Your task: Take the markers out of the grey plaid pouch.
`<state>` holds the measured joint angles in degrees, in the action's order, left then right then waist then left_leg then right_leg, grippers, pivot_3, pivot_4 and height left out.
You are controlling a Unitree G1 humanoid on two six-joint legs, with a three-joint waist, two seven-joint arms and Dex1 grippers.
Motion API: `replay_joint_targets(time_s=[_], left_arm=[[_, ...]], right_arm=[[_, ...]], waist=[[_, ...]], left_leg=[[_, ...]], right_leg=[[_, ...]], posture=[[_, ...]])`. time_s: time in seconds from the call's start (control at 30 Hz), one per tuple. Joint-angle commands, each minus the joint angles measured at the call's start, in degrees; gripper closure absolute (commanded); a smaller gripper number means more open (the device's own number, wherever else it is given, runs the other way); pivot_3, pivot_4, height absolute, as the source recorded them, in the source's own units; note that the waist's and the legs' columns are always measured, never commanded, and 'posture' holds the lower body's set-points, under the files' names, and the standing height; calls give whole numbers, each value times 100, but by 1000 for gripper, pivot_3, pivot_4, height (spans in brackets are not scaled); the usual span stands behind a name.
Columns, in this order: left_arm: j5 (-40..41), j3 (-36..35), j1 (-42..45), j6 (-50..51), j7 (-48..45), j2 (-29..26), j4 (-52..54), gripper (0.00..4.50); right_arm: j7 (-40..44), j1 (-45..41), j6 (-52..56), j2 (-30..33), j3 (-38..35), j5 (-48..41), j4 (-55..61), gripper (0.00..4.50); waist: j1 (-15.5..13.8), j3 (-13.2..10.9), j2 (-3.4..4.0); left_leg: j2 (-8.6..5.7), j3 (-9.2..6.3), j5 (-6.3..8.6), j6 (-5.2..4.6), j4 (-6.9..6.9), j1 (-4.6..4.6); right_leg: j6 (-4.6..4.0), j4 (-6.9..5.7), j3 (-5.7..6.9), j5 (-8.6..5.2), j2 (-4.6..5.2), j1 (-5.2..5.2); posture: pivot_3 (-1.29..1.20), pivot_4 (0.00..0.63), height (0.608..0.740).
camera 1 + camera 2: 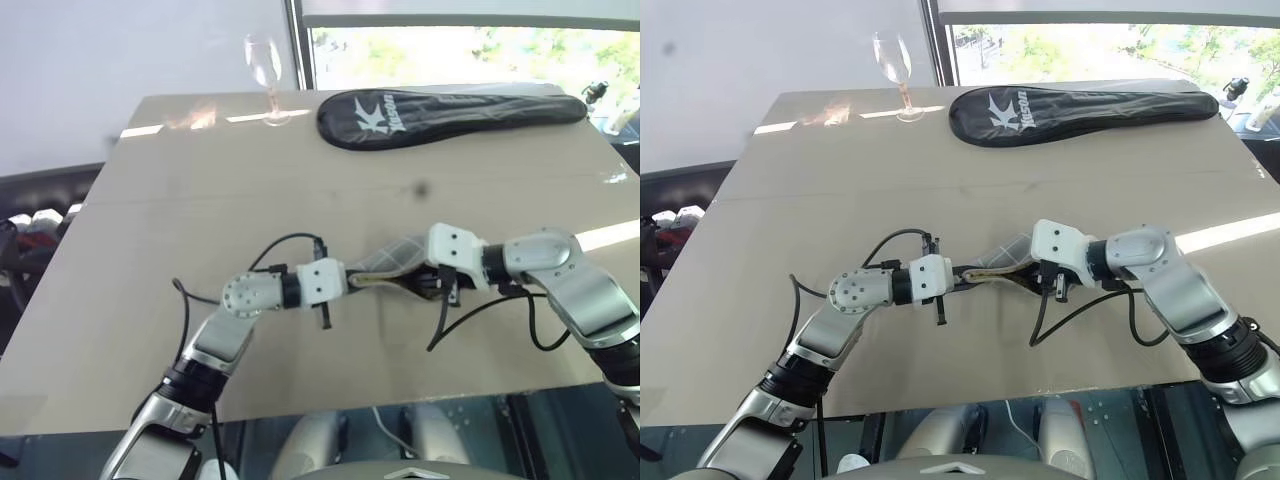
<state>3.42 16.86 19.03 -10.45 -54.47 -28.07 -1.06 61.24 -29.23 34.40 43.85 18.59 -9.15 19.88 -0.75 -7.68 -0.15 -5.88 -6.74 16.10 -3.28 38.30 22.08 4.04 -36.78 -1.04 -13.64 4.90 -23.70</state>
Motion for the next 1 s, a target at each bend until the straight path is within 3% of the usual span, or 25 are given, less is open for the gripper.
replay_joint_targets(time_s=[0.03, 0.4, 0.43, 0.57, 0.63, 0.87, 1.0], left_arm=[[-85, -237, 60, 165, 235, -85, 110, 4500], [47, -438, -100, 837, 379, -275, 709, 4500], [67, -461, -117, 844, 365, -301, 731, 3822], [37, -473, -158, 782, 365, -321, 698, 2379], [1, -462, -191, 694, 374, -331, 655, 1406], [-53, -443, -165, 405, 380, -309, 379, 1406], [-102, -457, -96, 214, 441, -242, 156, 2594]], right_arm=[[63, -180, -182, -80, -15, -64, 365, 4152], [-170, -295, -503, -330, 323, 595, -149, 4152], [-173, -303, -527, -340, 323, 615, -193, 4153], [-161, -306, -535, -411, 311, 633, -259, 4153], [-156, -291, -523, -430, 299, 633, -257, 4153], [-147, -225, -467, -381, 253, 640, -191, 4153], [-140, -191, -429, -325, 209, 620, -120, 4153]], waist=[[0, 0, -1], [6, -3, 2], [5, -4, 2], [6, -6, 5], [5, -6, 5], [4, -8, 7], [4, -9, 7]], left_leg=[[0, 0, 0, 0, 0, 0], [0, 1, 0, 0, 0, 1], [0, 0, 0, 0, 0, 1], [1, 0, 0, 0, 0, 0], [1, 1, 0, 0, 0, 0], [0, 0, 0, 0, 0, 0], [0, 0, 0, 0, 0, 0]], right_leg=[[0, 0, 0, 0, 0, 0], [0, 0, 0, 0, -1, -1], [0, -1, 1, 0, -1, -2], [0, -2, 1, 0, -3, -2], [0, -1, 0, 0, -2, -2], [0, 0, 1, 0, -1, -2], [0, 0, 1, 0, -2, -2]], posture=[[0, 150, 740], [0, 150, 740], [0, 150, 740], [0, 150, 740], [0, 150, 740], [0, 150, 740], [0, 150, 740]])
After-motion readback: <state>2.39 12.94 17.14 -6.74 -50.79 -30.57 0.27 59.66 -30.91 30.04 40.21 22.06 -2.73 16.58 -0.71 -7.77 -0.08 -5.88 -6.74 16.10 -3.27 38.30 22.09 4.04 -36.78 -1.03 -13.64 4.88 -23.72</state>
